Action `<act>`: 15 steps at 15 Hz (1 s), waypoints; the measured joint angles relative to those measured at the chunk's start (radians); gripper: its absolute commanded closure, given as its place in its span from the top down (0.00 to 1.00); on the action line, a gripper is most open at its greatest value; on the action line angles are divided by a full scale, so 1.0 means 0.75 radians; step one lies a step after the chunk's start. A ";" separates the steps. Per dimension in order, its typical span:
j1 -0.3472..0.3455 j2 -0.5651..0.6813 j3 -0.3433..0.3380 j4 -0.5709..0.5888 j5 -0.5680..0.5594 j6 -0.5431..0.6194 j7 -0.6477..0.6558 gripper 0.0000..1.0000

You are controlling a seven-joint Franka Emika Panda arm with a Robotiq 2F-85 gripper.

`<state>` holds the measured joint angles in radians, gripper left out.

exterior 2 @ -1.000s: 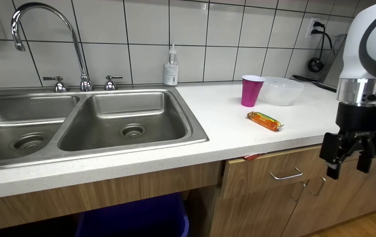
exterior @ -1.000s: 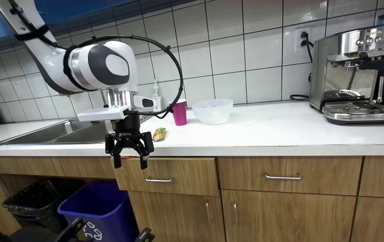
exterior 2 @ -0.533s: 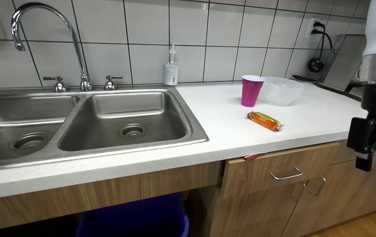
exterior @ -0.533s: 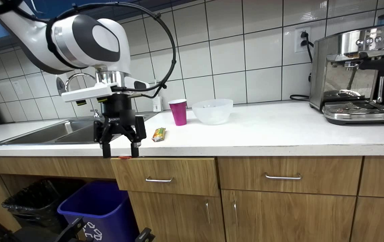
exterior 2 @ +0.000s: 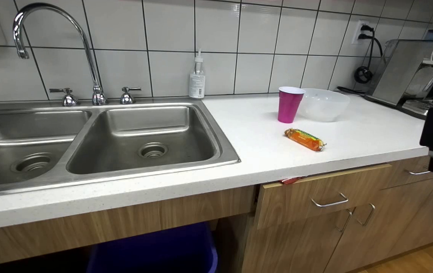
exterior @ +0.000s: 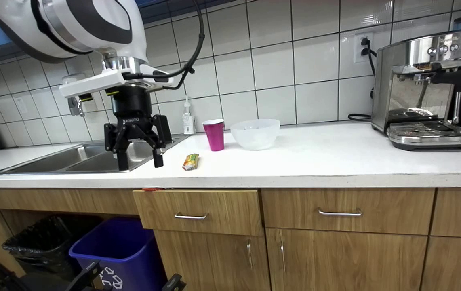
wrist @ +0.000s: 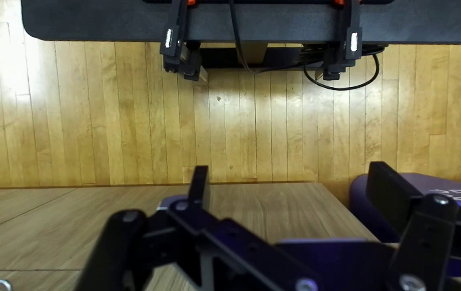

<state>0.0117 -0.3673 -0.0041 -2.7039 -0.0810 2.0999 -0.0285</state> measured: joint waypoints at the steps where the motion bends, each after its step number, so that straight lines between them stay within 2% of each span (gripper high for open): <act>1: 0.000 -0.018 -0.001 0.000 0.000 -0.005 -0.002 1.00; 15: 0.000 -0.011 -0.002 -0.001 0.001 -0.003 -0.002 1.00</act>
<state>0.0117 -0.3759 -0.0054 -2.7045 -0.0803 2.0973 -0.0303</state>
